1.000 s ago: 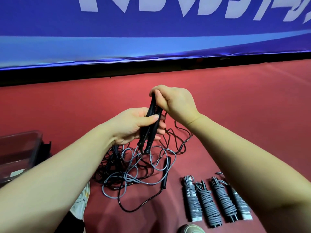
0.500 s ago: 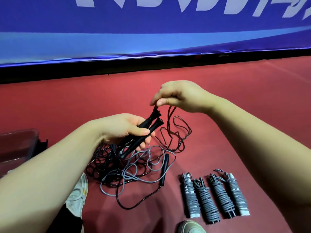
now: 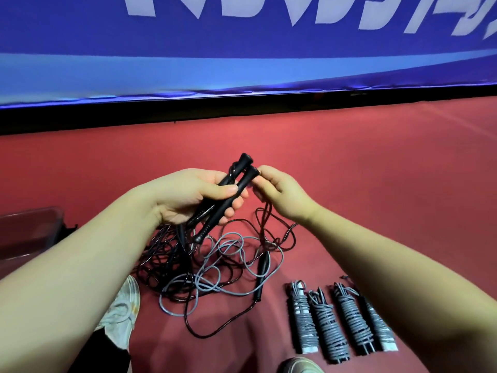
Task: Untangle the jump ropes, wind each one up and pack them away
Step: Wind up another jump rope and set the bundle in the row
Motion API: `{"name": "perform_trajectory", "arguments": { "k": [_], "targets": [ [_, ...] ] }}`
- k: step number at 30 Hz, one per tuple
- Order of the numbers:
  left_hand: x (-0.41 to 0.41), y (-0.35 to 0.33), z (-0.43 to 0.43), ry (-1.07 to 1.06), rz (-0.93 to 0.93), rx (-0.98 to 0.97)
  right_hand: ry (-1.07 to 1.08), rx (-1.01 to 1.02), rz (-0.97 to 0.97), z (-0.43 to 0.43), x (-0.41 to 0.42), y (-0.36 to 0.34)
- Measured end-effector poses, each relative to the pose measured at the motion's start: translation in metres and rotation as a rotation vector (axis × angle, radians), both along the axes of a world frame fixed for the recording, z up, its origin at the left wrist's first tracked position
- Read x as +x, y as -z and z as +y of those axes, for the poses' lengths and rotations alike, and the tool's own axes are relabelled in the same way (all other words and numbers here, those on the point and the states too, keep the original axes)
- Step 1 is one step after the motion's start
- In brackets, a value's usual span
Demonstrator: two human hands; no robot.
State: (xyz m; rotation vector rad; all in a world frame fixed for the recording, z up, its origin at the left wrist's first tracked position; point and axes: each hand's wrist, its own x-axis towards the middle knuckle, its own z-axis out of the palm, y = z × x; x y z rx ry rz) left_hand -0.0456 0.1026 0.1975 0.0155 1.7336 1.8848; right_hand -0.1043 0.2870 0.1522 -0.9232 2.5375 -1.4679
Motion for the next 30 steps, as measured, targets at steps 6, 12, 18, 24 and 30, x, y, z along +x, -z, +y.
{"name": "perform_trajectory", "arguments": {
  "k": [6, 12, 18, 24, 30],
  "targets": [
    [-0.008, 0.006, -0.016, -0.207, -0.040, -0.043, 0.107, 0.067, -0.139, 0.022, 0.000, 0.008],
    [-0.016, 0.018, -0.024, -0.361, -0.067, -0.098, 0.136, 0.613, 0.365, 0.017, 0.008, -0.017],
    [-0.019, 0.022, -0.022, -0.416, -0.099, -0.088, 0.059, 0.948, 0.725, -0.011, 0.025, -0.048],
    [-0.016, 0.025, -0.030, -0.343, -0.167, -0.068, 0.103, 0.931, 0.806, -0.012, 0.024, -0.065],
    [-0.013, 0.030, -0.010, -0.035, -0.166, -0.257, -0.009, 0.921, 0.885, -0.024, 0.015, -0.091]
  ]
}}
